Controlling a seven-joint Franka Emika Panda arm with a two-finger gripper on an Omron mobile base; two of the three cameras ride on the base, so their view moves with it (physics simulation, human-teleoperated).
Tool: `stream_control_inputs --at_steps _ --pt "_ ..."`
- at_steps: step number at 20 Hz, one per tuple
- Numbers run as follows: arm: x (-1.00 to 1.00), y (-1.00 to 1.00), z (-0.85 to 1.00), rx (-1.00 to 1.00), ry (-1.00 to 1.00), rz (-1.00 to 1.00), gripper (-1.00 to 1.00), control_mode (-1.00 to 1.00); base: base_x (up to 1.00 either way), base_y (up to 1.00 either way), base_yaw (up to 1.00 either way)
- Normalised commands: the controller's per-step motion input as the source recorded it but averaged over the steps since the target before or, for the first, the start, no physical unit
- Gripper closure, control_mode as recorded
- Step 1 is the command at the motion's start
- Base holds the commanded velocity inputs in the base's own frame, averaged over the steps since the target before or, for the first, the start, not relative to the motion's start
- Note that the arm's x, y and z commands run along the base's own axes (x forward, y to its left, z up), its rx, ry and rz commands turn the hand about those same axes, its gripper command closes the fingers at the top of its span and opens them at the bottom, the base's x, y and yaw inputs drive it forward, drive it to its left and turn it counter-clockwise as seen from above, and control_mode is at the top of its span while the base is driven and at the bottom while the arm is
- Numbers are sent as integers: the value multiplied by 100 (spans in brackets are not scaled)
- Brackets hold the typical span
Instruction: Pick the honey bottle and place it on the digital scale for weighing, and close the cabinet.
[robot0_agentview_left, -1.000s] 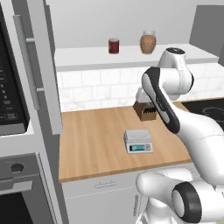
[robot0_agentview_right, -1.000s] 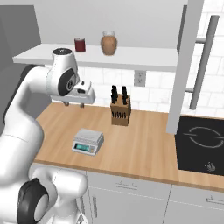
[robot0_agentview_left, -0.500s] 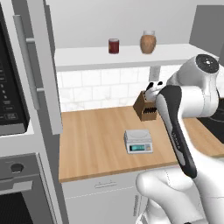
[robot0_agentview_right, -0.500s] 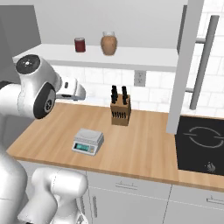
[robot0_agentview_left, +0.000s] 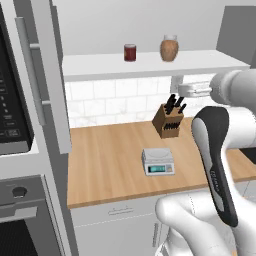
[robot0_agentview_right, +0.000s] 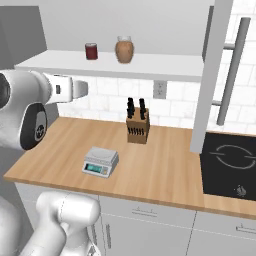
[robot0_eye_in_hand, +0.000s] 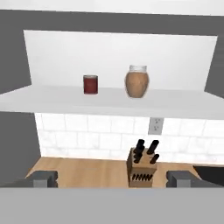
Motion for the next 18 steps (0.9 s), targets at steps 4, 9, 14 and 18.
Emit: stream_control_inputs --at_steps 4,9,14,18 --pt "-22 -7 82 0 -31 -1 -100 -100 0 0 0" --pt "0 -20 49 0 -1 -8 -100 -100 0 0 0" --pt "0 -32 40 0 0 -7 -100 -100 0 0 0" --pt "6 -25 4 0 -6 -1 -100 -100 0 0 0"
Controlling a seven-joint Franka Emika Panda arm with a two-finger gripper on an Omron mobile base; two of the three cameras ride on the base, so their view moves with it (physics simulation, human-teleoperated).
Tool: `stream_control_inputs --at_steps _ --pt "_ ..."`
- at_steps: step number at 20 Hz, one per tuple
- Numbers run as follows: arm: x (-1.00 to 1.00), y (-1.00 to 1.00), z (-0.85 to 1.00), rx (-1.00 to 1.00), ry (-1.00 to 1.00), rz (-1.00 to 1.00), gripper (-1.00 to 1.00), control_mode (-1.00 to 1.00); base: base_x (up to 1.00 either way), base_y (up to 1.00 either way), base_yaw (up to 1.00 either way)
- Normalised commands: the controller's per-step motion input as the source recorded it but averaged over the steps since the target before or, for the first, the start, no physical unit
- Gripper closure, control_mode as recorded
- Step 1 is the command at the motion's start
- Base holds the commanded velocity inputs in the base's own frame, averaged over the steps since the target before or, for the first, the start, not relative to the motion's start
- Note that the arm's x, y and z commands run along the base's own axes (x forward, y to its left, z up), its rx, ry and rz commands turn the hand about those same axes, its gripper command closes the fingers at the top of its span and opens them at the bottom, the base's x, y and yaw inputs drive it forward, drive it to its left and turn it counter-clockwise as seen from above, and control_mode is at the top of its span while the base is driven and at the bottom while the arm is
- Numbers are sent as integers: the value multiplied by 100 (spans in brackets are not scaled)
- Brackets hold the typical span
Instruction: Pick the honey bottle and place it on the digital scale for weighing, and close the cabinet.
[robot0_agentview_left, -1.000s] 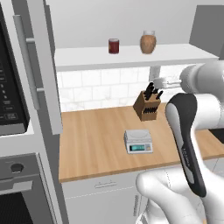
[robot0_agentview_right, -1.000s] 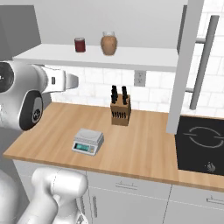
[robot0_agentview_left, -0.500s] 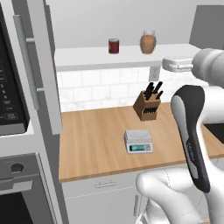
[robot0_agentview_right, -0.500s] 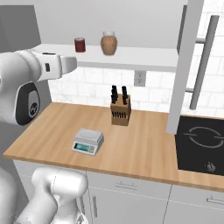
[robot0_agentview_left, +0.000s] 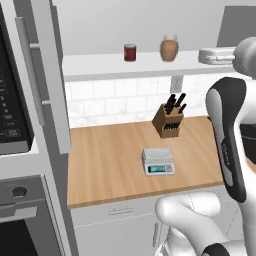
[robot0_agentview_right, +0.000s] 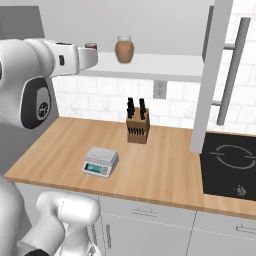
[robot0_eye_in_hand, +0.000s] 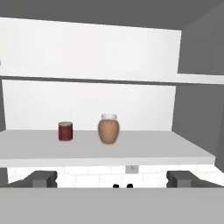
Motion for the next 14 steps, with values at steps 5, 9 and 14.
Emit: stream_control_inputs --at_steps 5,9,14 --pt "35 -14 -1 0 -4 0 -100 -100 0 0 0" --pt "59 -2 -7 0 0 1 -100 -100 0 0 0" --pt "52 0 -13 0 -2 0 -100 -100 0 0 0"
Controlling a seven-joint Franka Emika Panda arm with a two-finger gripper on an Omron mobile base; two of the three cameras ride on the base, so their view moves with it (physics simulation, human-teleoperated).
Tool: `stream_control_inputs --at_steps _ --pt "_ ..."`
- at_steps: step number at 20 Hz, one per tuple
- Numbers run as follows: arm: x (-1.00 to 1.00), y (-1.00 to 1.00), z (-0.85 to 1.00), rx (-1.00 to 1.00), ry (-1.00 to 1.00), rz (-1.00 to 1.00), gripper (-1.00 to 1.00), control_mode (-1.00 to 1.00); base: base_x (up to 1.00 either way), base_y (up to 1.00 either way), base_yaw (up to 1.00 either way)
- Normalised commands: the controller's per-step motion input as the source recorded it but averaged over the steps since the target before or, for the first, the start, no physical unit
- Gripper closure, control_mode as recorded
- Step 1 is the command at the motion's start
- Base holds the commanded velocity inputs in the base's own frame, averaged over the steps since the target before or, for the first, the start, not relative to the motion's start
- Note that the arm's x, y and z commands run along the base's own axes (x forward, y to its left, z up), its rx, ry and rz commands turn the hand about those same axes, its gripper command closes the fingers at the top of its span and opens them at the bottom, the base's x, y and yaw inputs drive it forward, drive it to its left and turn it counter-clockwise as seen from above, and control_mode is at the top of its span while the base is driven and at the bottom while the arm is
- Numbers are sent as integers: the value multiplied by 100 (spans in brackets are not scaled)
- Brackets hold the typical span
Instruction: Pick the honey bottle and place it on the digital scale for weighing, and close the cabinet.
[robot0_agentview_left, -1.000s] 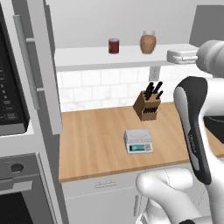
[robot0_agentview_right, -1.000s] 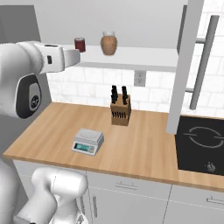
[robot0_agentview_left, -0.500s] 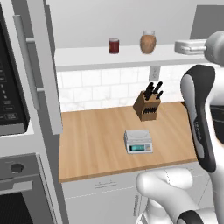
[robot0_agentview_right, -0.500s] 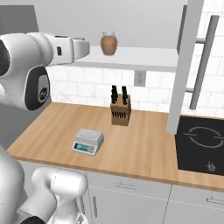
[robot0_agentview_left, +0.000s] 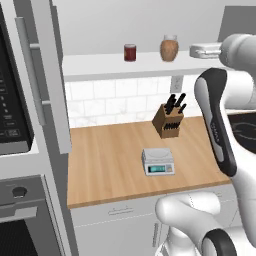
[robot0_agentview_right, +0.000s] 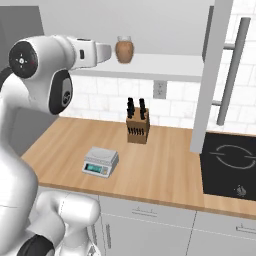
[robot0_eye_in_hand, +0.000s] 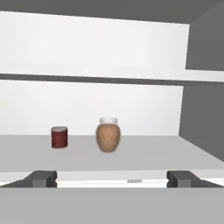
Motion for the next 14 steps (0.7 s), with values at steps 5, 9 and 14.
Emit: stream_control_inputs --at_steps 5,9,14 --pt "45 0 -31 0 -3 0 -100 -100 0 0 0" --pt "47 0 -15 0 -1 0 -100 -100 0 0 0" --pt "51 0 -1 0 0 0 -100 -100 0 0 0"
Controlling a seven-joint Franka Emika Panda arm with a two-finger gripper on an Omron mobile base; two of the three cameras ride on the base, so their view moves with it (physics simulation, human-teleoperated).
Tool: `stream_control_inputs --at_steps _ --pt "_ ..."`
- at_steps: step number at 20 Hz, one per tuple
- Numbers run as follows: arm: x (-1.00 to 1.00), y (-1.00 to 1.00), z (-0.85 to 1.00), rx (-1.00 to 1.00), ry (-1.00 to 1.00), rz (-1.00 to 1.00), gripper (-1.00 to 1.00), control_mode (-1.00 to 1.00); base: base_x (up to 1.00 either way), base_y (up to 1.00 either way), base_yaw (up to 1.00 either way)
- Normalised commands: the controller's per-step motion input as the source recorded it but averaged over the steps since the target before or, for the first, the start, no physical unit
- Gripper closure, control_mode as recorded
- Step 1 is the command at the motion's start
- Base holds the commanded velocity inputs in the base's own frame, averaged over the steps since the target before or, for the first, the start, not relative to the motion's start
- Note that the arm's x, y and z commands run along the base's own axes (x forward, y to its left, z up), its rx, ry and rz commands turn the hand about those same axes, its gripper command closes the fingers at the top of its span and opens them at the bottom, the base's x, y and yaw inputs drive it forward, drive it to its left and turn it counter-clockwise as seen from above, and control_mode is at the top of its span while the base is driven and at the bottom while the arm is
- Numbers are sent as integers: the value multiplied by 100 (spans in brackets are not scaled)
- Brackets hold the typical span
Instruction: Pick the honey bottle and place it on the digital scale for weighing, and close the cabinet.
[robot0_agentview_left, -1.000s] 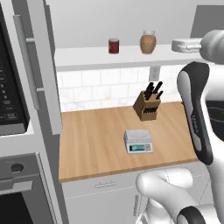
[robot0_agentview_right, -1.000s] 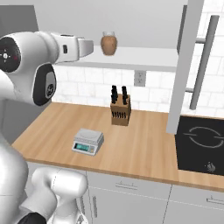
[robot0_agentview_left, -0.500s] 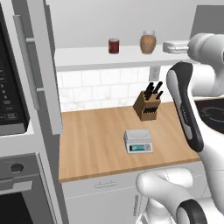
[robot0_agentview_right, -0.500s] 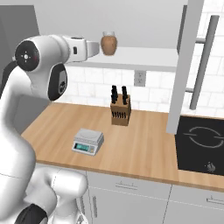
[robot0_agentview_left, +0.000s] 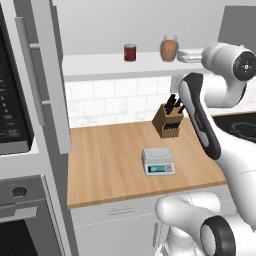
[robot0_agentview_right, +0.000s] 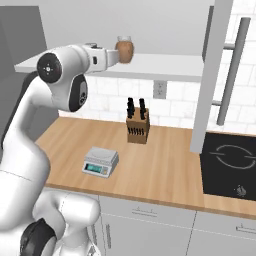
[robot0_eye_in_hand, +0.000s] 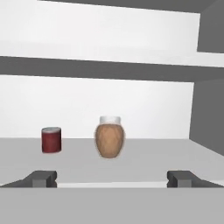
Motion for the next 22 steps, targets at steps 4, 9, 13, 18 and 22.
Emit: stream_control_inputs --at_steps 4,9,13,18,22 --pt "46 0 0 0 0 0 -100 -100 0 0 0" --pt "62 0 0 0 0 0 -100 -100 0 0 0" --pt "54 0 0 0 0 0 -100 -100 0 0 0" --pt "48 0 0 0 3 0 -100 -100 0 0 0" --pt "57 0 0 0 8 0 -100 -100 0 0 0"
